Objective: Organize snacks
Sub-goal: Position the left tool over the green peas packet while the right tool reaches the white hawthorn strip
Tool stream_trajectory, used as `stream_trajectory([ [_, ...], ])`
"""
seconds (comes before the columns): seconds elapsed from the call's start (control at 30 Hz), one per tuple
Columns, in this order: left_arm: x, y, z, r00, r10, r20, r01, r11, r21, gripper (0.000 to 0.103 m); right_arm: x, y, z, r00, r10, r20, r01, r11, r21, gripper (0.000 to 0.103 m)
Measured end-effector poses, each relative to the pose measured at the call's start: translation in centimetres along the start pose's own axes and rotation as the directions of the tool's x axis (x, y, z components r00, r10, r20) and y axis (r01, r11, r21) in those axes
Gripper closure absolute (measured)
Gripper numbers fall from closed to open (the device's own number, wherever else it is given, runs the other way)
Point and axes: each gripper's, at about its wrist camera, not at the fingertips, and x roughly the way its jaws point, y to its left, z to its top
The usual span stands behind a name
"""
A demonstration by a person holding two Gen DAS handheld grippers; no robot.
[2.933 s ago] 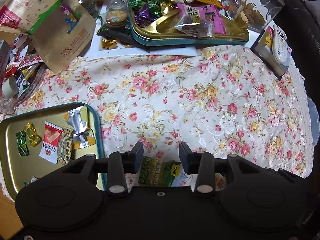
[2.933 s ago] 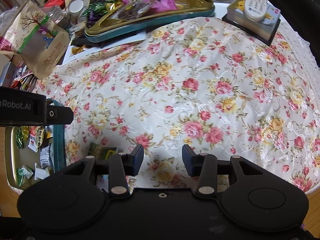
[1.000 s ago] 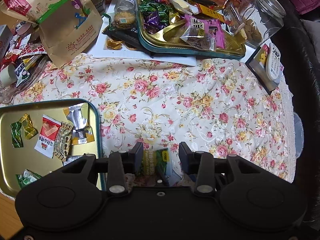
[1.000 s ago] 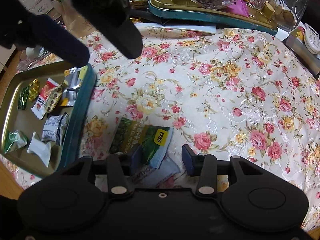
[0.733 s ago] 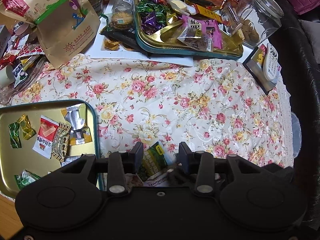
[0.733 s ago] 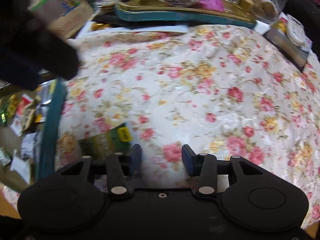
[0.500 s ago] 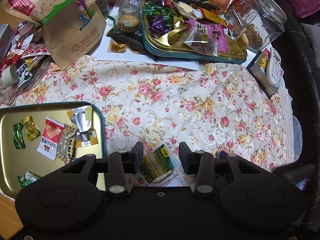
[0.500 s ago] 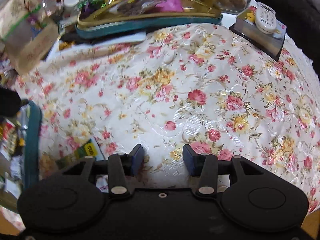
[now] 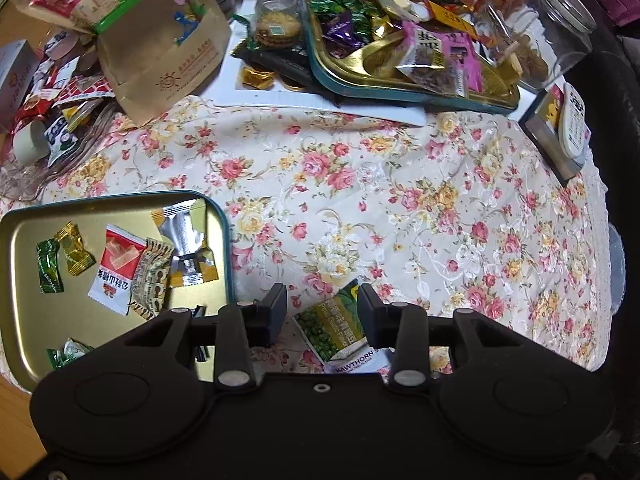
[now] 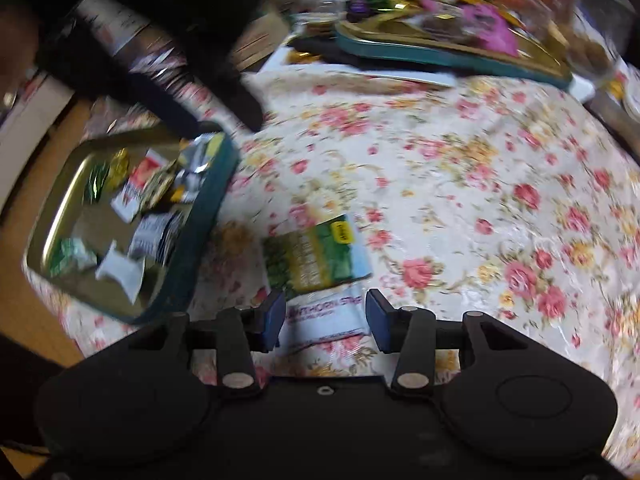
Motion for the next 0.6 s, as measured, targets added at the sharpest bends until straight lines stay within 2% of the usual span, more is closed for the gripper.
stream_trajectory([
  [0.13, 0.2, -0.5, 0.0, 1.0, -0.008, -0.009, 0.008, 1.0, 0.008, 0.055, 1.2, 2.2, -1.4, 0.999, -0.043, -0.009, 0.041, 0.989, -0.142, 0.056],
  [0.23, 0.3, -0.7, -0.1, 1.0, -0.002, -0.009, 0.002, 1.0, 0.017, 0.055, 1.7, 3.1, -2.2, 0.993, -0.113, 0.044, 0.121, 0.959, -0.258, 0.058],
  [0.3, 0.4, -0.8, -0.2, 1.0, -0.001, -0.012, 0.001, 1.0, 0.022, 0.055, 1.8, 3.0, -2.4, 0.99, -0.128, 0.058, 0.139, 0.945, -0.295, 0.059],
  [0.6, 0.7, -0.5, -0.2, 1.0, 0.004, -0.021, -0.003, 1.0, 0.017, 0.055, 2.0, -1.4, -0.9, 0.968, -0.243, 0.062, 0.25, 0.952, -0.177, 0.059],
])
